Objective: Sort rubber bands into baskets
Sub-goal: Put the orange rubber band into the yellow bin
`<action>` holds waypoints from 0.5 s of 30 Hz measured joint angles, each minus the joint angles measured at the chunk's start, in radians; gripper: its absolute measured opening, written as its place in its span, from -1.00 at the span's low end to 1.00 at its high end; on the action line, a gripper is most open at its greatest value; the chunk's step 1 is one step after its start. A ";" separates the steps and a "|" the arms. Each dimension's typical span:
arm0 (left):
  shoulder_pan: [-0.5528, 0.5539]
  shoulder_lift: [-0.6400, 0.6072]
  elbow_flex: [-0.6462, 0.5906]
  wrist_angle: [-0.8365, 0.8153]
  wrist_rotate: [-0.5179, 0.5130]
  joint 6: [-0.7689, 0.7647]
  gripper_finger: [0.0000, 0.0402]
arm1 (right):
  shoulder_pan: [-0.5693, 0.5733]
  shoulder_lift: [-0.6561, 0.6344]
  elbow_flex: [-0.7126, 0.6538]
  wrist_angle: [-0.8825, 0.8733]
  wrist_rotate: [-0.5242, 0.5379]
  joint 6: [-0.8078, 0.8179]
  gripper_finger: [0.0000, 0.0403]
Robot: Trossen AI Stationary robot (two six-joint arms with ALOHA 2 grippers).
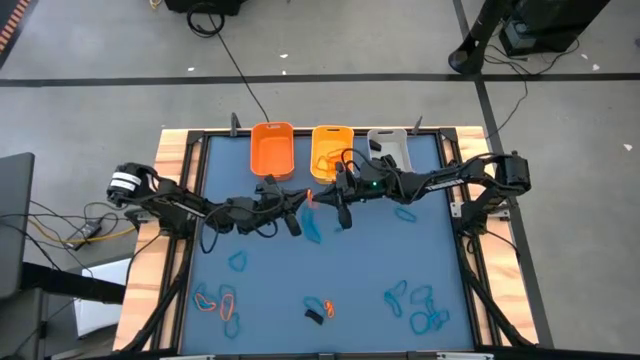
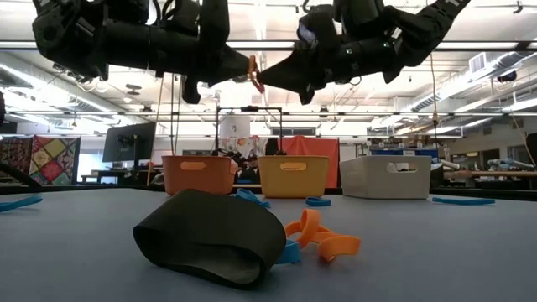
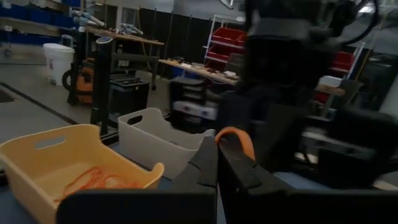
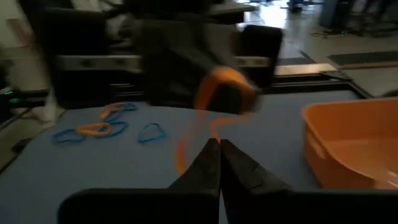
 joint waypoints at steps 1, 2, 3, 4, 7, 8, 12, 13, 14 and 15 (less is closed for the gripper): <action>0.000 0.000 0.002 0.000 0.005 0.005 -0.97 | -0.006 0.000 0.000 -0.003 0.018 0.001 -0.96; 0.000 0.000 0.002 -0.001 0.005 0.004 -0.97 | -0.013 0.000 0.000 -0.005 0.038 -0.002 -0.97; -0.001 0.000 0.002 -0.002 0.005 0.001 -0.97 | -0.021 0.000 0.000 -0.006 0.061 -0.002 -0.97; 0.000 0.000 0.002 -0.002 0.005 -0.003 -0.96 | -0.030 0.000 0.000 -0.008 0.081 -0.002 -0.97; 0.001 0.000 0.002 -0.028 -0.002 -0.006 -0.83 | -0.066 0.000 0.000 -0.022 0.128 0.003 -0.98; 0.001 0.000 0.002 -0.048 -0.016 -0.007 -0.77 | -0.080 0.000 0.000 -0.032 0.147 0.003 -0.98; 0.025 0.000 0.002 -0.164 -0.099 -0.029 -0.42 | -0.134 0.000 0.000 -0.081 0.218 -0.037 -0.99; 0.037 0.000 0.002 -0.203 -0.103 -0.053 -0.33 | -0.147 0.000 0.000 -0.094 0.242 -0.052 -0.99; 0.048 0.000 0.002 -0.241 -0.101 -0.077 -0.24 | -0.160 0.000 0.000 -0.103 0.263 -0.059 -0.99; 0.058 0.000 0.002 -0.274 -0.099 -0.102 -0.15 | -0.173 0.000 0.000 -0.105 0.282 -0.072 -0.99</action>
